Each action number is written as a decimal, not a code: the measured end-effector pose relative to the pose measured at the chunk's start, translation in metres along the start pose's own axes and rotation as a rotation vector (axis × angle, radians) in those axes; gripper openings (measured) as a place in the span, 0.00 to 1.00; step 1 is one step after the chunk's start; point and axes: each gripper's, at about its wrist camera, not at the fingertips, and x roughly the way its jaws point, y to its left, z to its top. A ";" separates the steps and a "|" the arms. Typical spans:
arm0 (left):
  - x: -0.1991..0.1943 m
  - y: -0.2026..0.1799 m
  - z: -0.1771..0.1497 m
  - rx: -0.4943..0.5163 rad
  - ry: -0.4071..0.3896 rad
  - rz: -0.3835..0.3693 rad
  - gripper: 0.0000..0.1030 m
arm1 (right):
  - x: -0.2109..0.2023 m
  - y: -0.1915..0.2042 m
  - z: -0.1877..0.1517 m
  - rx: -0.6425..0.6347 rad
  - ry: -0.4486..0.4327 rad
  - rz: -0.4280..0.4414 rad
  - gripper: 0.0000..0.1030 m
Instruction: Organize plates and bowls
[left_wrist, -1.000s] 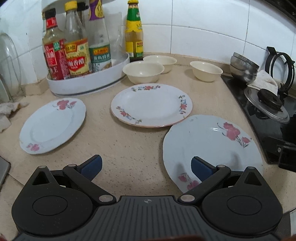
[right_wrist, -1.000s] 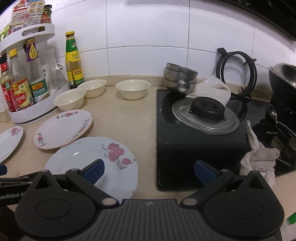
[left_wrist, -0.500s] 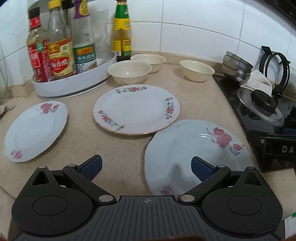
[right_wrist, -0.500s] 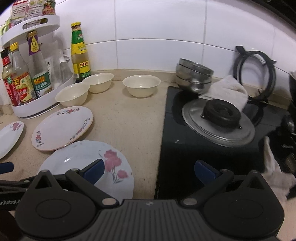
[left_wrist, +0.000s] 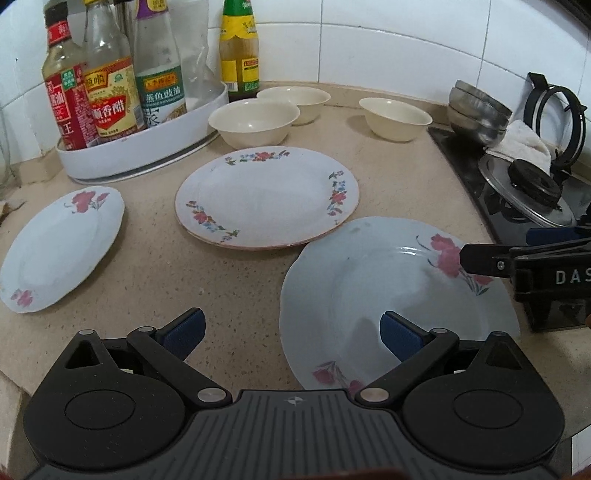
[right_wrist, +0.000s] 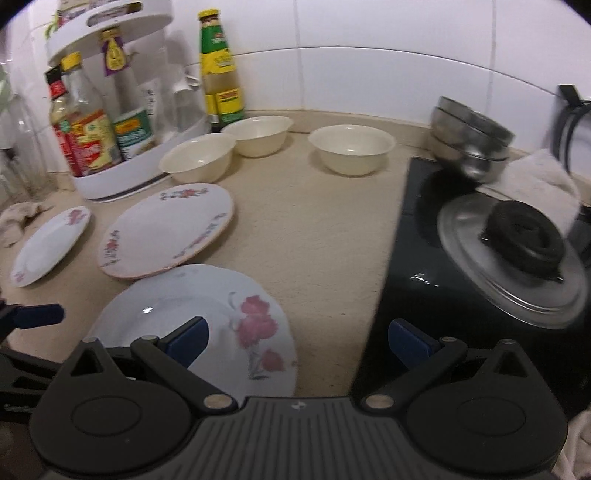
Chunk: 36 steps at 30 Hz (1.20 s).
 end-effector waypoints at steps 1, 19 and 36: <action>0.001 0.000 0.000 -0.003 0.004 0.001 0.99 | 0.002 0.001 0.001 -0.008 0.001 0.015 0.99; 0.012 -0.003 0.003 -0.048 0.044 0.002 0.99 | 0.031 -0.007 0.009 -0.062 0.093 0.231 0.99; 0.017 0.005 0.005 -0.051 0.086 -0.045 1.00 | 0.036 0.002 0.005 0.001 0.135 0.385 0.99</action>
